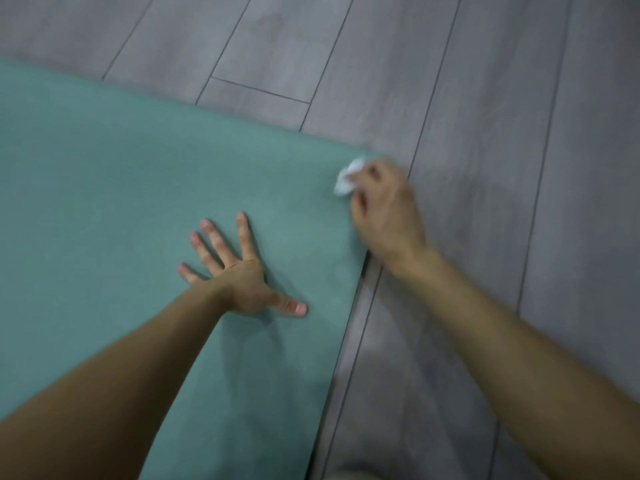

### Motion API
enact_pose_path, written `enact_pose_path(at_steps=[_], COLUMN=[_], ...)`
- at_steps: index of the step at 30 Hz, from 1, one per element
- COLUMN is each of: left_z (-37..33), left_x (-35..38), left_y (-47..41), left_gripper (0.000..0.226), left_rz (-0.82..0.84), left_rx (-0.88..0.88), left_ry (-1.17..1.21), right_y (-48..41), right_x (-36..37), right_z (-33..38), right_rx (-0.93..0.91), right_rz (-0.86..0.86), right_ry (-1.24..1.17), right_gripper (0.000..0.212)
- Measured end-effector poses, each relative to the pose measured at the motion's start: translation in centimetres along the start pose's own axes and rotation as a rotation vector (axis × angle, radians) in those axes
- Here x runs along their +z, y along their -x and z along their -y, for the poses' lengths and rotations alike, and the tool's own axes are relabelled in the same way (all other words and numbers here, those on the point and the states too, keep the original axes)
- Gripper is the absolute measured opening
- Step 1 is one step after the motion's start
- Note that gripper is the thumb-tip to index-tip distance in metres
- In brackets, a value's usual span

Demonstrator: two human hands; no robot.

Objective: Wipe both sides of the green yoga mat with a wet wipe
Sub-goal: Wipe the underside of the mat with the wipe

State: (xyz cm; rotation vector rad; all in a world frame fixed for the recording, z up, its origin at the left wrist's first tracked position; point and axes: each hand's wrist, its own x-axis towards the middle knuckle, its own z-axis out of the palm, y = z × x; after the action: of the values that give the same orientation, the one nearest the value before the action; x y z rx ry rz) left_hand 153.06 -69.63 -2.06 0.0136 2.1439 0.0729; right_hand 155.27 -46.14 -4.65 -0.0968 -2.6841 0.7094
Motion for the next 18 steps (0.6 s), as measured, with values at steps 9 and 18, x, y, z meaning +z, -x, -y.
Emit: enact_pose_path(at_steps=[9, 18], left_z=[-0.1, -0.3], left_x=[-0.1, 0.0], left_y=[0.2, 0.7], left_gripper=[0.189, 0.189], left_rz=[-0.009, -0.035], left_rx=[0.024, 0.029], left_ry=[0.019, 0.019], right_y=[-0.6, 7.2], right_x=[-2.0, -0.5], right_z=[-0.9, 3.5], right_rx=[-0.001, -0.399], right_rz=[-0.025, 0.258], right_ry=[0.036, 0.049], right_gripper=[0.019, 0.01])
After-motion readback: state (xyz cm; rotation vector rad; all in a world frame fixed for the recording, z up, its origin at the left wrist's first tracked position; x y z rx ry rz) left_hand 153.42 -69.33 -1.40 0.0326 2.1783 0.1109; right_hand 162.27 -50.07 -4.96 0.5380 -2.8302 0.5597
